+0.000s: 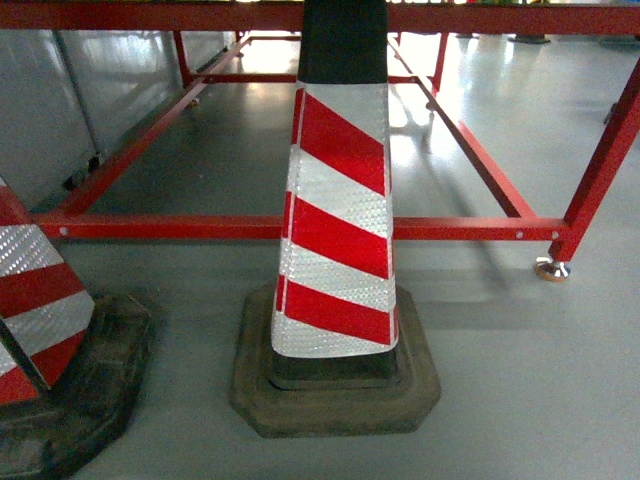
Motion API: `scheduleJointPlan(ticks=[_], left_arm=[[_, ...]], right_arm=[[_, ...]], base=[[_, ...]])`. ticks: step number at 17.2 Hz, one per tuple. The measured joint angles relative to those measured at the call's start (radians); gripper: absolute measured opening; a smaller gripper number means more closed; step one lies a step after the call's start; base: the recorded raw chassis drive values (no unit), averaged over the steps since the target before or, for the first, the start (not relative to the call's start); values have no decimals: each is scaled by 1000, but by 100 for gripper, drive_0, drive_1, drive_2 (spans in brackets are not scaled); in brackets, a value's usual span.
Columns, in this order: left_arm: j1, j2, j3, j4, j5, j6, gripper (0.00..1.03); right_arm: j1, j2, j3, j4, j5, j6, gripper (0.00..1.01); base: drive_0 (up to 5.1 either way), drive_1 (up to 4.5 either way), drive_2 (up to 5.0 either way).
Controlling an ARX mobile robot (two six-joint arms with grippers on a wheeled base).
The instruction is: Place box next to blue box on left shelf
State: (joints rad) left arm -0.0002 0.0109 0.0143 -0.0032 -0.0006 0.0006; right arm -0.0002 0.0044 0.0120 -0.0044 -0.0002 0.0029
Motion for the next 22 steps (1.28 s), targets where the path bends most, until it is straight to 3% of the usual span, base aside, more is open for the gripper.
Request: scheduleJointPlan(ticks=[22], left_arm=[[0, 0, 0, -2, 1, 0, 98]], right_arm=[[0, 0, 0, -1, 0, 0, 98]], base=[[0, 0, 0]])
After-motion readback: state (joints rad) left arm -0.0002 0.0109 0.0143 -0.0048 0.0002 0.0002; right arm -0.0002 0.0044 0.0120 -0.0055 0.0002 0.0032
